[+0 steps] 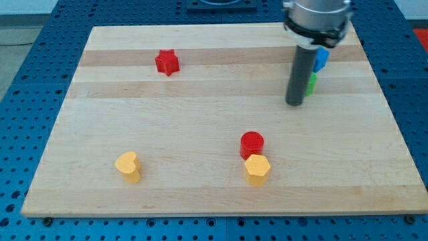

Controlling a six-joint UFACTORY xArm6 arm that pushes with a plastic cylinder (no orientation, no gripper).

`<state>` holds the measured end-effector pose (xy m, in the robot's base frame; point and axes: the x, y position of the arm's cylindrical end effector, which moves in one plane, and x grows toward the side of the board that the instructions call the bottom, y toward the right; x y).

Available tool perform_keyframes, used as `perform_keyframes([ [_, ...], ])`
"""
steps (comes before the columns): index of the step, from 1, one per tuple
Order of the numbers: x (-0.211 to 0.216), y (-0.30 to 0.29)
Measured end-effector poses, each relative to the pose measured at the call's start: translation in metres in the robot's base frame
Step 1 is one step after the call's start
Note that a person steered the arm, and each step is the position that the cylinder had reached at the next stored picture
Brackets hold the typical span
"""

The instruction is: Move the yellow hexagon towards the red star

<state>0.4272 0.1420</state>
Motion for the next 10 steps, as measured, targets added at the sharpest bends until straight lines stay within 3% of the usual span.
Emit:
perform_keyframes([
  [3,-0.044,0.010],
  [5,-0.051,0.010],
  [7,0.029,0.029],
  [9,0.148,0.033],
  [10,0.157,-0.001],
])
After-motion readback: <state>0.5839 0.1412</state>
